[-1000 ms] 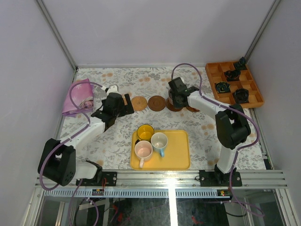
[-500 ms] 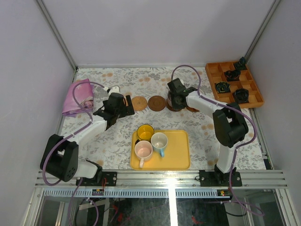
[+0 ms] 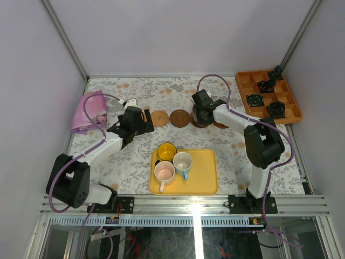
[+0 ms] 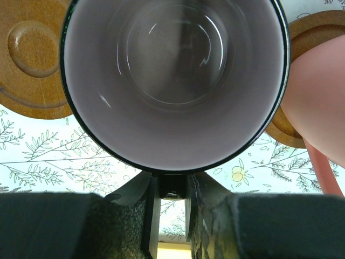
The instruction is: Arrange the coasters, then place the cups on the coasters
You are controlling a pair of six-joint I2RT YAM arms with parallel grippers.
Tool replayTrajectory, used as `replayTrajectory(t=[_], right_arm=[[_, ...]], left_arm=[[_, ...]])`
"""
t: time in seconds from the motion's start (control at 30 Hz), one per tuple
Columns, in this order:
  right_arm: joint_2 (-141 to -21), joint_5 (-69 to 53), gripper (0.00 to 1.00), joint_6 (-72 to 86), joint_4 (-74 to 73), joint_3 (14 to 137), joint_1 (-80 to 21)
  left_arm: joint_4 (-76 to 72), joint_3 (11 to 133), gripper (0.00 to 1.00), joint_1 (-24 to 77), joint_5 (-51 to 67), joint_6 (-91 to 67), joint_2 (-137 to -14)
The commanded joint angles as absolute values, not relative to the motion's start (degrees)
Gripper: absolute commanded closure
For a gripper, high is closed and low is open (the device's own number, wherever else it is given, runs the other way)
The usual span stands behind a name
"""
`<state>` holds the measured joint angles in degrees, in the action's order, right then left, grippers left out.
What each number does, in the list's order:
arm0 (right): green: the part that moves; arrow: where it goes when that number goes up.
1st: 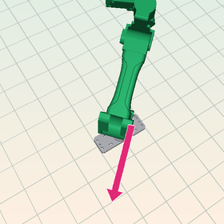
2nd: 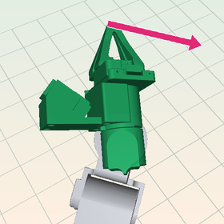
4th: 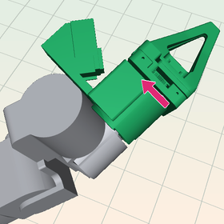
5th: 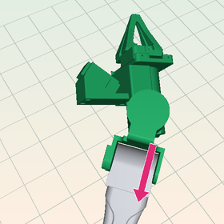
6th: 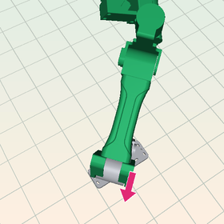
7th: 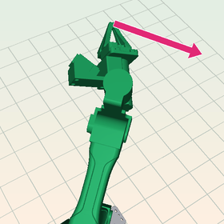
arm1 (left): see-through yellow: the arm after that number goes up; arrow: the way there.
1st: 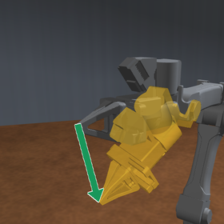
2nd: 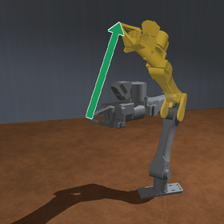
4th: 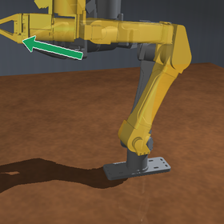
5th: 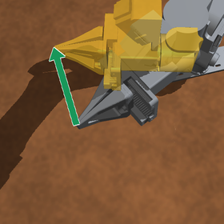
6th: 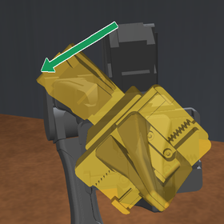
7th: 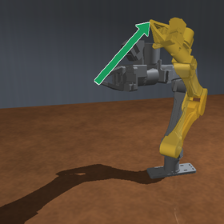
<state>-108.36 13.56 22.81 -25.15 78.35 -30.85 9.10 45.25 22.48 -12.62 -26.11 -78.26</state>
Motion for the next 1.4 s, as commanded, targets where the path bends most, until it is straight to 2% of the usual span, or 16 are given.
replayTrajectory(t=[0.0,0.3,0.47,0.7,0.8,1.13,1.37], right_arm=[[-105.4,15.4,1.00,24.0,-25.4,80.0,-30.8],[-104.2,14.9,0.99,23.9,-25.7,79.8,-30.8],[-104.3,13.7,0.91,23.7,-26.3,80.7,-30.8],[-103.2,12.7,0.50,23.5,-26.5,80.4,-30.8],[-103.0,12.4,0.41,23.3,-26.5,80.2,-30.8],[-98.7,11.2,0.40,23.0,-27.1,77.6,-30.8],[-87.3,11.4,0.40,22.4,-28.1,71.1,-31.9]], left_arm=[[8.7,46.5,0.00,22.8,-12.6,-25.3,-78.8],[8.7,46.4,0.00,22.9,-12.7,-25.6,-78.5],[8.6,46.8,0.00,23.0,-12.8,-25.8,-78.7],[8.7,47.3,0.00,23.3,-12.9,-25.8,-79.3],[8.7,47.7,0.00,23.4,-12.8,-25.9,-79.7],[9.0,48.2,0.00,24.0,-13.5,-26.1,-79.8],[9.2,49.8,0.00,24.6,-14.0,-25.3,-80.4]])
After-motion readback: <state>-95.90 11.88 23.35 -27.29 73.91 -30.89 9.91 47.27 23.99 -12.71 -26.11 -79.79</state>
